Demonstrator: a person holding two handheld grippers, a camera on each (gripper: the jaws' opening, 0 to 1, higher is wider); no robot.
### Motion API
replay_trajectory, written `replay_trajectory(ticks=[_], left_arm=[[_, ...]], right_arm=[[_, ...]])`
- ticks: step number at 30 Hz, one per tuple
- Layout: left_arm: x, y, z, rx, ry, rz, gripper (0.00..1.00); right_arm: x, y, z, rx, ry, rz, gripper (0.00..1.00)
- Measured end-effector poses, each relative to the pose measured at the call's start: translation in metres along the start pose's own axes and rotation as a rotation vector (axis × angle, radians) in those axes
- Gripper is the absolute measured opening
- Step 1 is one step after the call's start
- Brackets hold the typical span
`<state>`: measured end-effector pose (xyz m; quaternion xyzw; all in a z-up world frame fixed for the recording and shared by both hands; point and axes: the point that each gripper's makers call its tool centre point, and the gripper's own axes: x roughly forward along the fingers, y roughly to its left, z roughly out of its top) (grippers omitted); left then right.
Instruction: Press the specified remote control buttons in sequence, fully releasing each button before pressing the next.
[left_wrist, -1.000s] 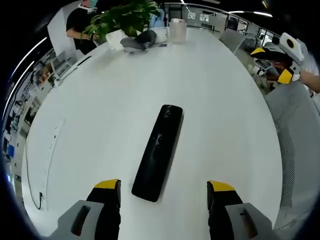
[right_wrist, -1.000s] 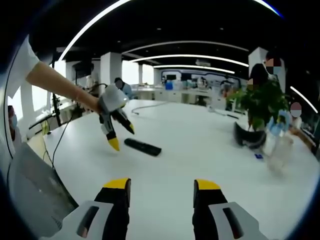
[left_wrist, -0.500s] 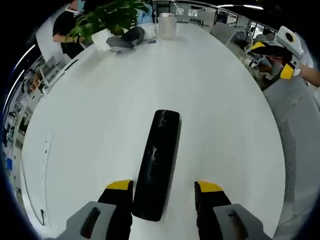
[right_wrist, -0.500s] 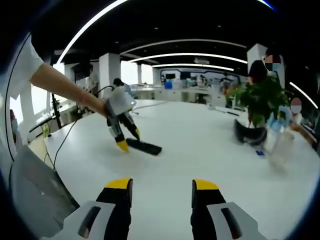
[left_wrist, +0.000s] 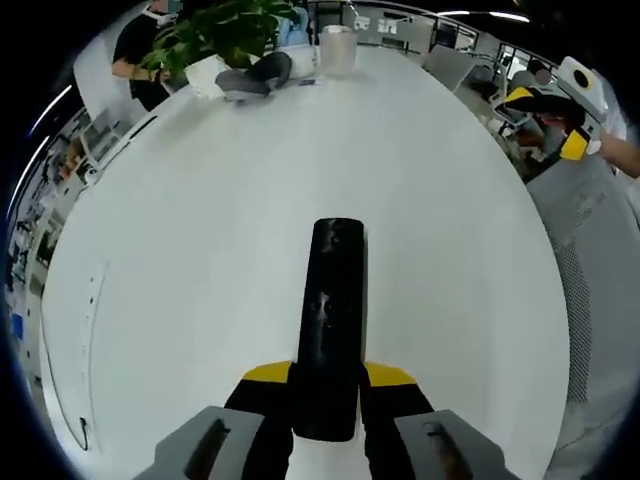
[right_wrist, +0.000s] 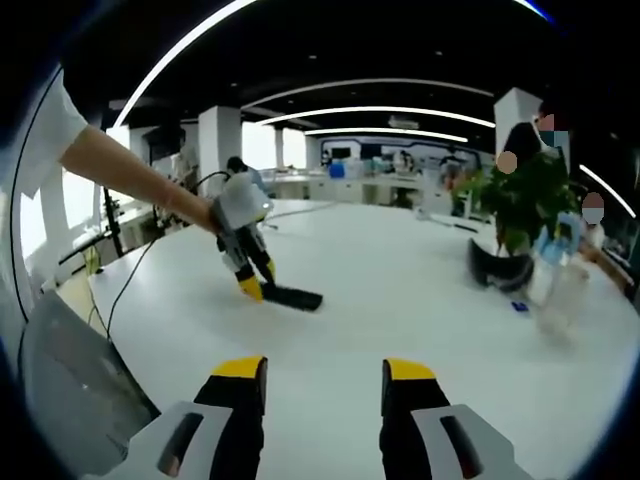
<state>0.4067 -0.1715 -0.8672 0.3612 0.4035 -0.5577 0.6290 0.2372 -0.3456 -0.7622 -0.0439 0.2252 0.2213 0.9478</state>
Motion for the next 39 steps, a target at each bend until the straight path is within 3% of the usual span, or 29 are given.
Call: replay_trajectory(ticks=[15,39], left_arm=[[-0.001,-0.01,-0.003,-0.003,0.018,-0.027,0.24],[-0.004,-0.053,-0.01,0.002,0.017,-0.035,0.24]], right_arm=[[0.001,0.001,0.0,-0.007,0.003,0.007,0.42],[0.001,0.004,0.0,-0.018,0.003,0.011,0.42]])
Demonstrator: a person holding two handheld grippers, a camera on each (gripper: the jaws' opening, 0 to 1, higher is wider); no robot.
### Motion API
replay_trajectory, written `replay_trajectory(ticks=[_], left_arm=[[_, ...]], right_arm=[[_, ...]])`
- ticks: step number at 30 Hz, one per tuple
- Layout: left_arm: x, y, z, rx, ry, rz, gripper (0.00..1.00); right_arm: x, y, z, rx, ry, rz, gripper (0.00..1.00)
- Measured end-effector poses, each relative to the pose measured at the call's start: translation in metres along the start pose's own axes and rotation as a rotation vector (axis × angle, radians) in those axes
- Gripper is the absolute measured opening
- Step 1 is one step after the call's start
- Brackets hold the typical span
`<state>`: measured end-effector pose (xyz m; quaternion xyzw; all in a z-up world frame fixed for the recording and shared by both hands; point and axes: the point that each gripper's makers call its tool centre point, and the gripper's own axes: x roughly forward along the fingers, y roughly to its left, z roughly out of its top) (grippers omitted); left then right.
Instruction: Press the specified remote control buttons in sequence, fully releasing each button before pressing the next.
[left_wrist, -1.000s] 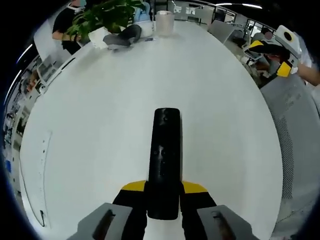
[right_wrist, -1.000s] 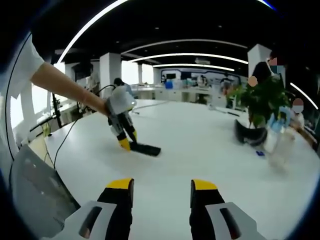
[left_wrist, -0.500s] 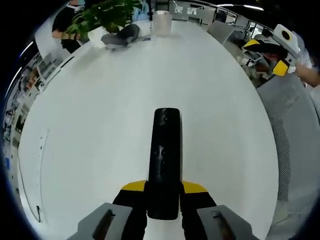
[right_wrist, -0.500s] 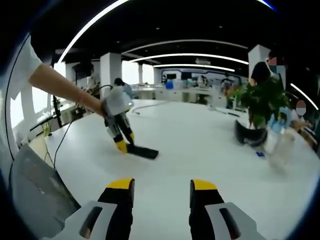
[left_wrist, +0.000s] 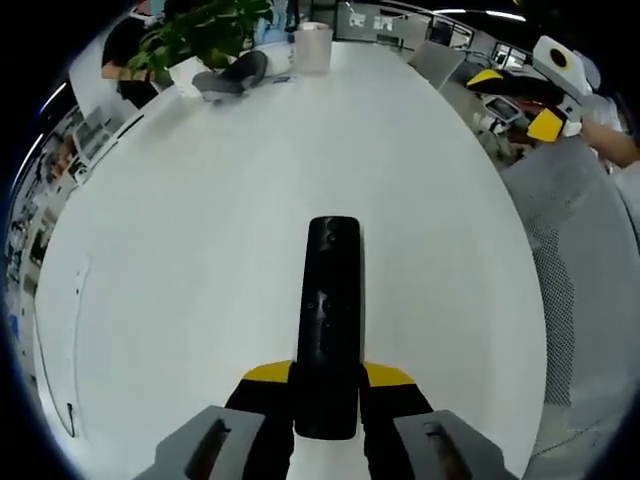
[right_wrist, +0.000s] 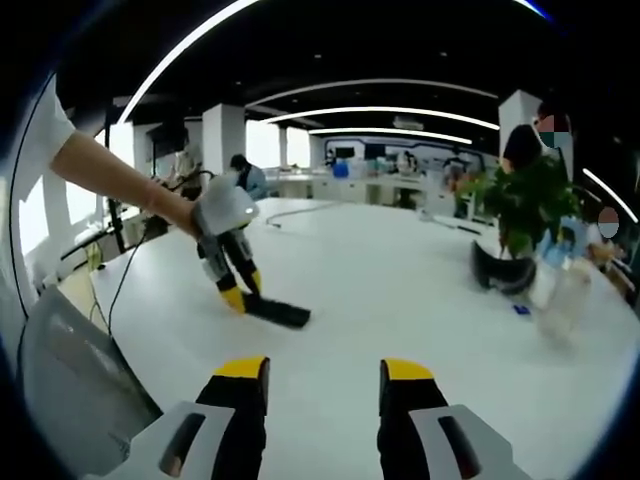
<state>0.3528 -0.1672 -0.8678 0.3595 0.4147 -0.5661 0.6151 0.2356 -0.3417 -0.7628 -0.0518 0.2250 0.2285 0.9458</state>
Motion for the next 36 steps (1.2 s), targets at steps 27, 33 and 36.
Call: replay_trajectory(ticks=[27,33,36], left_arm=[[-0.002,-0.039,-0.006,0.022,0.035,0.006,0.24],[-0.002,-0.048,-0.007,0.031,0.034,0.004,0.24],[-0.003,-0.053,-0.007,0.029,0.03,0.001,0.24]], right_arm=[[-0.002,0.002,0.0,-0.014,0.002,0.002,0.41],[-0.002,0.002,0.0,-0.014,0.003,0.005,0.41],[-0.002,0.002,0.0,-0.016,0.004,0.007,0.41]])
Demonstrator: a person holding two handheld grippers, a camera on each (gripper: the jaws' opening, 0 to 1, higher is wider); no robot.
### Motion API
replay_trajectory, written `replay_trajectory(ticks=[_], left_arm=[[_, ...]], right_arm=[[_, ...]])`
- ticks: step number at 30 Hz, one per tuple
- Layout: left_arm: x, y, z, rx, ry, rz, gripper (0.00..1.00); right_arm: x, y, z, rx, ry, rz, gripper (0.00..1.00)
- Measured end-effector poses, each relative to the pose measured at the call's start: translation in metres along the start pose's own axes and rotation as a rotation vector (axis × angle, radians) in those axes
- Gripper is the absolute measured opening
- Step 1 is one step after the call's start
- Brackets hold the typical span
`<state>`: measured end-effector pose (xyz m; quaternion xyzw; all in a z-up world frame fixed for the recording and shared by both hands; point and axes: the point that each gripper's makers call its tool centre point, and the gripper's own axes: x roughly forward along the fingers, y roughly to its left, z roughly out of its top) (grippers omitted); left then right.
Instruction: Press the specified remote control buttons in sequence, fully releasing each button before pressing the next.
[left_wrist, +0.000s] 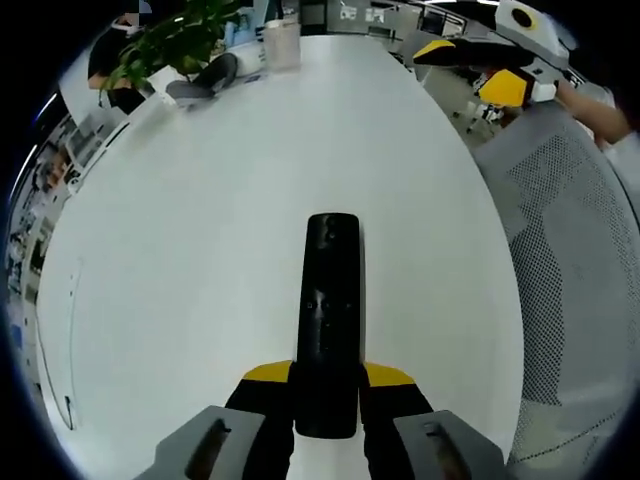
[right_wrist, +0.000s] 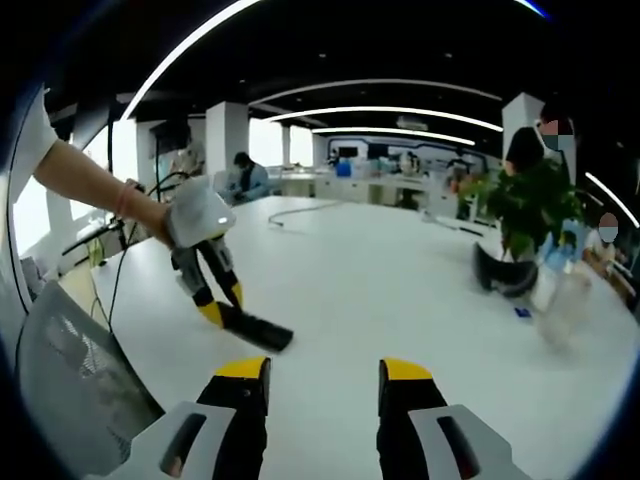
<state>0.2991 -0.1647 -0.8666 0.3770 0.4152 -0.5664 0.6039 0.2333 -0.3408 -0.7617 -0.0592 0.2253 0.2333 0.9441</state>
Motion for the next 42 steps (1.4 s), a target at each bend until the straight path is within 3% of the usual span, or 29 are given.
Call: replay_trajectory(ticks=[42], left_arm=[[0.0,-0.051,-0.004,0.0,-0.006,-0.007,0.24]], right_arm=[[0.002,0.003,-0.004,-0.024,0.023,0.013,0.4]])
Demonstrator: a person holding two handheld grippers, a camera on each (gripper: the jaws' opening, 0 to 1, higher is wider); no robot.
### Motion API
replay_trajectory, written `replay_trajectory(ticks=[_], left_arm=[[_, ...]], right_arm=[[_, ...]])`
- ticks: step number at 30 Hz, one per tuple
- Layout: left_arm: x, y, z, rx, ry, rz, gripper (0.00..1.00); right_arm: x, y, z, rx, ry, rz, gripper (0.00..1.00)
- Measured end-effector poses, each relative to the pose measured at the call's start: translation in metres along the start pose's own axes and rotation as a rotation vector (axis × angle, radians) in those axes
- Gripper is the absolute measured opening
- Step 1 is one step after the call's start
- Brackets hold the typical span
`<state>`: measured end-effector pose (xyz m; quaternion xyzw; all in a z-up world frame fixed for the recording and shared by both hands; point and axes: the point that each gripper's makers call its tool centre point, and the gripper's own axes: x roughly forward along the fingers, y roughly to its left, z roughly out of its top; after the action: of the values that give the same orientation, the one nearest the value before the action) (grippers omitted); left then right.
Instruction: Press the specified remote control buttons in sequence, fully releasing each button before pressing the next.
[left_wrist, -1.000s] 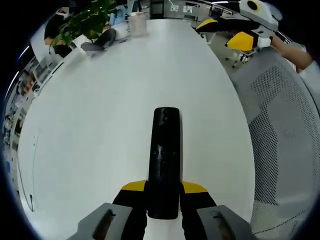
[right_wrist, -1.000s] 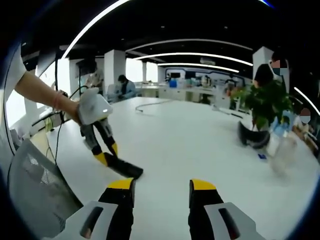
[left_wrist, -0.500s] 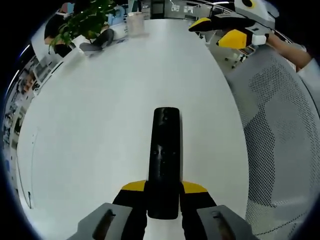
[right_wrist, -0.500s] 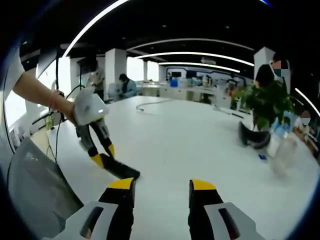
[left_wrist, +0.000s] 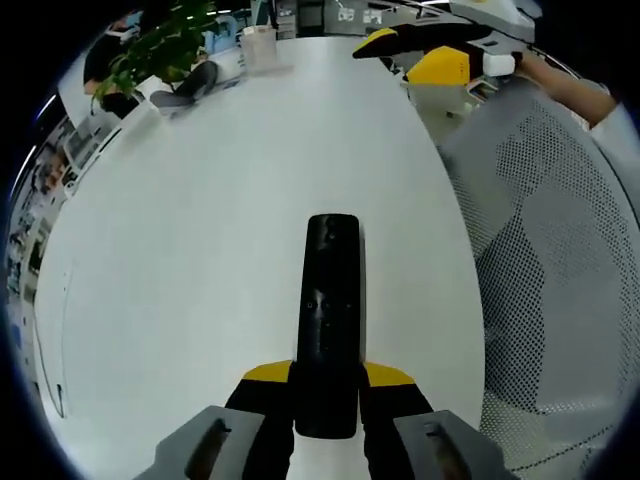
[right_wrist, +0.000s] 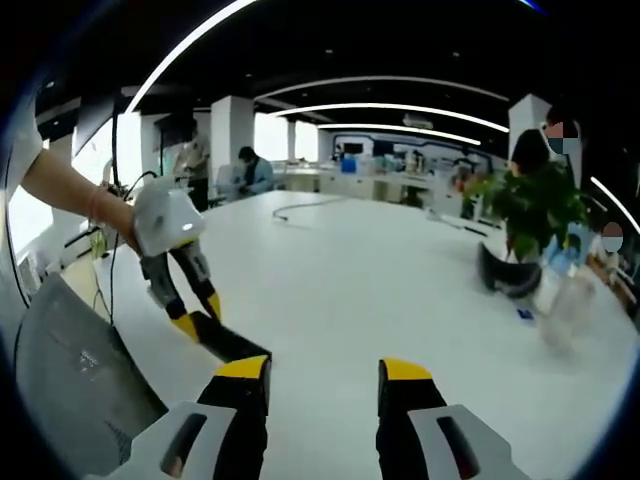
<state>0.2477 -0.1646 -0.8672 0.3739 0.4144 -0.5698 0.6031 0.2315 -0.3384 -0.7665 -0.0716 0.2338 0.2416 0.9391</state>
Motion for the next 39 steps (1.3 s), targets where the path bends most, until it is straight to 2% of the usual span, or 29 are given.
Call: replay_trajectory(ticks=[11,39], left_arm=[[0.0,-0.009,0.0,-0.015,-0.018,-0.002,0.24],[0.0,-0.03,0.0,0.007,-0.023,0.002,0.24]], right_arm=[[0.001,0.001,-0.002,-0.01,0.011,0.002,0.4],[0.001,0.003,-0.003,-0.034,0.029,0.012,0.38]])
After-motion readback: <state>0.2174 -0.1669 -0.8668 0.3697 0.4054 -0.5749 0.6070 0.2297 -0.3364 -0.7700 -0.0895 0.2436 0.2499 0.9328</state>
